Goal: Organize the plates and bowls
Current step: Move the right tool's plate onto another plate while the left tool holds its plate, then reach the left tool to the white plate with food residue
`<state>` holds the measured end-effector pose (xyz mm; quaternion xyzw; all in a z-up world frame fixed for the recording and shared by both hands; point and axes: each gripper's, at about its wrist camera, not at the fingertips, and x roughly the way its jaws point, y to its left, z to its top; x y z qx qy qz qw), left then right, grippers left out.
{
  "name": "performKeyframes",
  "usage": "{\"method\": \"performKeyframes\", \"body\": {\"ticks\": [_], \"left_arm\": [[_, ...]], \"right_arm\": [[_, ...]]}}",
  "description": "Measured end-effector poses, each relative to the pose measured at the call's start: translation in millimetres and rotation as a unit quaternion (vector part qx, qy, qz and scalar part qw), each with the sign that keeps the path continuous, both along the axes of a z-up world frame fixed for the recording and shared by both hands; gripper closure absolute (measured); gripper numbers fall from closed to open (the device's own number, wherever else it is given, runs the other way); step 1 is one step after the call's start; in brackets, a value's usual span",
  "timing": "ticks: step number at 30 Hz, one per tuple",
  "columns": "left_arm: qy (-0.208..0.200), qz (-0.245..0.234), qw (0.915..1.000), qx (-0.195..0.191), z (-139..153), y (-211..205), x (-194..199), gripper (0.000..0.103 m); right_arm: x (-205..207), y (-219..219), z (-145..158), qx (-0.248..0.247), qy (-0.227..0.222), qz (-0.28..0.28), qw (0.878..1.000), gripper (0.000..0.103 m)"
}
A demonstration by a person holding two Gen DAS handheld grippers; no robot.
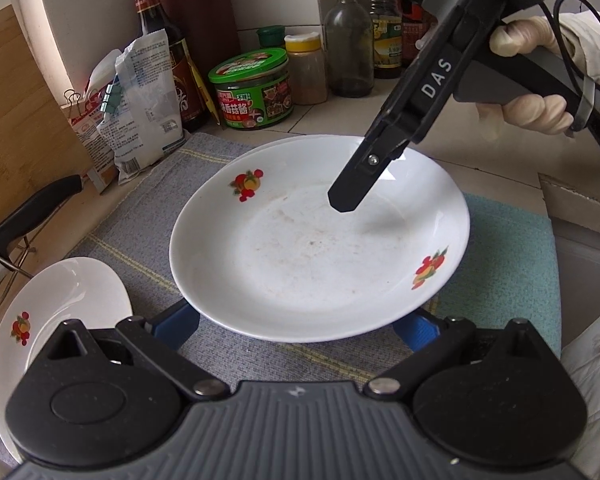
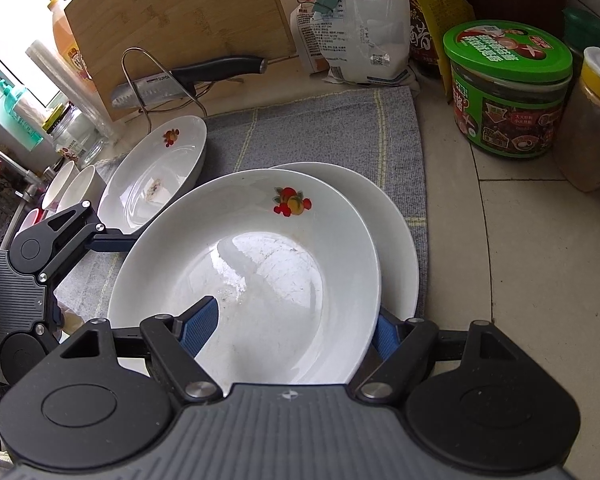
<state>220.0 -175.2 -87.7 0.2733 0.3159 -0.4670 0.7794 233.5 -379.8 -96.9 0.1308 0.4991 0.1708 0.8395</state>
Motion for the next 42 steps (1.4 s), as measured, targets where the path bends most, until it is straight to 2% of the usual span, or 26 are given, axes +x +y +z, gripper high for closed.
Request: {"method": "performKeyframes", "body": {"ticks": [13, 18, 24, 32, 35, 38, 42], "left_arm": [[-0.012, -0.012, 0.9998, -0.004, 2, -1, -3, 0.001], [-0.002, 0.002, 1.0000, -0.008, 5, 0, 0, 0.001], [-0.001, 0.014, 0.9999, -0.010, 6, 8, -5, 0.001], [-0.002, 0.036, 0.9991, -0.025, 15, 23, -15, 0.001], [-0.004, 0.045, 0.9985, -0.029, 18, 30, -18, 0.001], [-0.007, 0.060, 0.9977, -0.031, 20, 36, -21, 0.001], [-0.005, 0.092, 0.9952, -0.035, 22, 45, -23, 0.001]], "right_arm": [[-14, -5, 10, 0.002, -0.007, -0.014, 1.000, 0.019], [-19, -5, 15, -0.004, -0.014, -0.021, 1.000, 0.016], [-27, -1, 19, -0.016, -0.018, -0.023, 0.999, 0.005], [-37, 10, 16, -0.039, -0.005, -0.027, 0.999, 0.000], [-40, 17, 20, -0.067, -0.017, -0.037, 0.997, 0.000], [-46, 27, 26, -0.123, -0.050, -0.039, 0.990, 0.000], [-52, 39, 35, -0.159, -0.082, -0.031, 0.983, 0.000]]}}
